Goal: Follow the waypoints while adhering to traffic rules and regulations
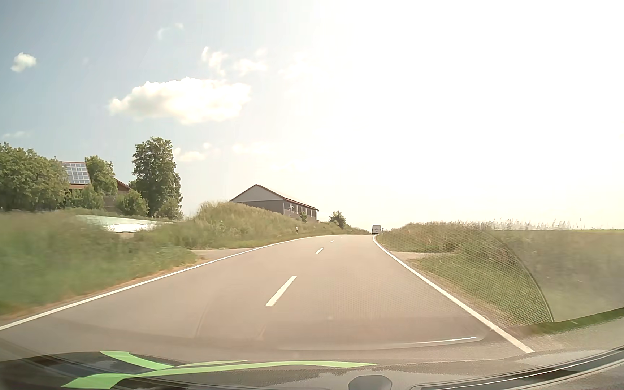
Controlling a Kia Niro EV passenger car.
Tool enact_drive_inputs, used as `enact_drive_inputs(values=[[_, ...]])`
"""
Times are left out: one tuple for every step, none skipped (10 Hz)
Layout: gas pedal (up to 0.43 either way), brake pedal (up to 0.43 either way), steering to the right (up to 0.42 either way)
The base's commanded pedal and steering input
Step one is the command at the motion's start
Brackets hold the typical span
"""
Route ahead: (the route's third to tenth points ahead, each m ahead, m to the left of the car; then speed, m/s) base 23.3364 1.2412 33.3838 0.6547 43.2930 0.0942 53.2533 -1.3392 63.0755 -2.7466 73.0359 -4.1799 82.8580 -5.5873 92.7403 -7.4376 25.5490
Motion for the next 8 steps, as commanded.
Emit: enact_drive_inputs(values=[[0.311,0.000,0.017],[0.260,0.000,0.017],[0.248,0.000,0.016],[0.228,0.000,0.015],[0.189,0.000,0.014],[0.157,0.000,0.013],[0.039,0.000,0.012],[0.000,0.000,0.010]])
